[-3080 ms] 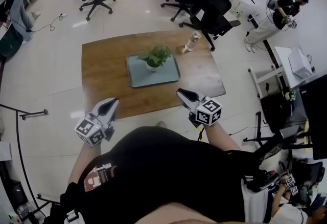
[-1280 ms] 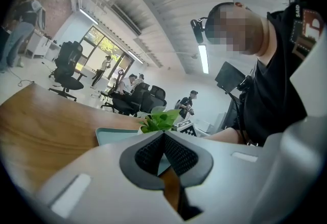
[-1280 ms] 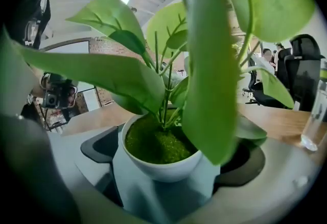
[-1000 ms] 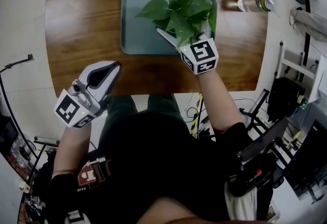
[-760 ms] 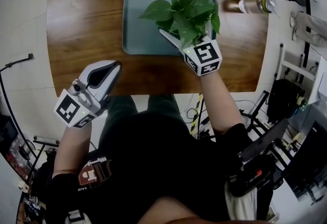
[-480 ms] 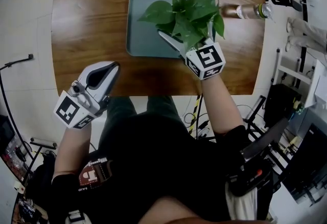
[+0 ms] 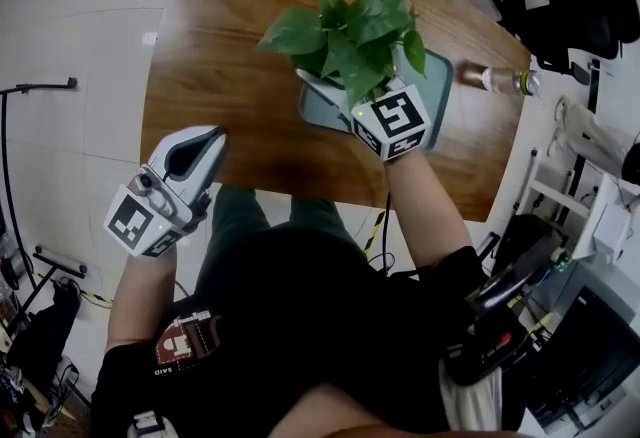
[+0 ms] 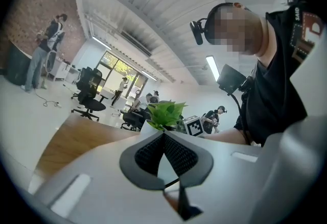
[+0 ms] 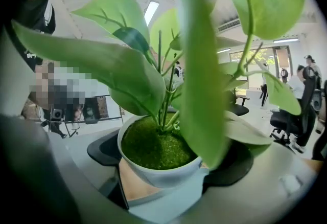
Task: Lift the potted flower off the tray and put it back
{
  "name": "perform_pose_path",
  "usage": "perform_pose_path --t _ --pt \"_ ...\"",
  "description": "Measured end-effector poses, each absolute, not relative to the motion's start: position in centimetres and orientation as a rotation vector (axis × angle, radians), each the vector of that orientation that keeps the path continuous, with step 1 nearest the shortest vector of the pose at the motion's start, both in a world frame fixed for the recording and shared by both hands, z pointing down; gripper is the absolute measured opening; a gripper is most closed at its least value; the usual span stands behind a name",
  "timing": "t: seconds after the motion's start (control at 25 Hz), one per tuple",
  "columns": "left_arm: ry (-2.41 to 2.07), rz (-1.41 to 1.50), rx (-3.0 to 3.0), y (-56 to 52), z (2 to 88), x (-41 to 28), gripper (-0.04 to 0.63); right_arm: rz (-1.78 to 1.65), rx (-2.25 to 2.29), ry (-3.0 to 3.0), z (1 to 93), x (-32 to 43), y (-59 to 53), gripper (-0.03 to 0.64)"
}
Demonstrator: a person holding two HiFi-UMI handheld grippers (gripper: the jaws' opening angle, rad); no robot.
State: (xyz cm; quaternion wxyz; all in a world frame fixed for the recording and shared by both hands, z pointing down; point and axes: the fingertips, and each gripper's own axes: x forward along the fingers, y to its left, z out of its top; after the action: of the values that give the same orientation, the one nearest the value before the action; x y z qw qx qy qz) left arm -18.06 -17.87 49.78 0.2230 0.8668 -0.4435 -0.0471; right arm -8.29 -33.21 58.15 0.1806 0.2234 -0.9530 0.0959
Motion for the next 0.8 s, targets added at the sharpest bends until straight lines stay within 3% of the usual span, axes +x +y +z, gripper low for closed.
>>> perform_pose_path --t 0.44,0.8 --pt "-1.449 -0.166 2.257 -13.7 50.5 -29.4 -0.005 0.237 0.455 -2.684 61.4 -22.6 -31.7 0.495" --pt "-1.549 -0.203 2.204 -11.3 52.2 -35.1 -0.005 0.222 0.443 -2.632 66.4 -28.0 -30.8 0.499"
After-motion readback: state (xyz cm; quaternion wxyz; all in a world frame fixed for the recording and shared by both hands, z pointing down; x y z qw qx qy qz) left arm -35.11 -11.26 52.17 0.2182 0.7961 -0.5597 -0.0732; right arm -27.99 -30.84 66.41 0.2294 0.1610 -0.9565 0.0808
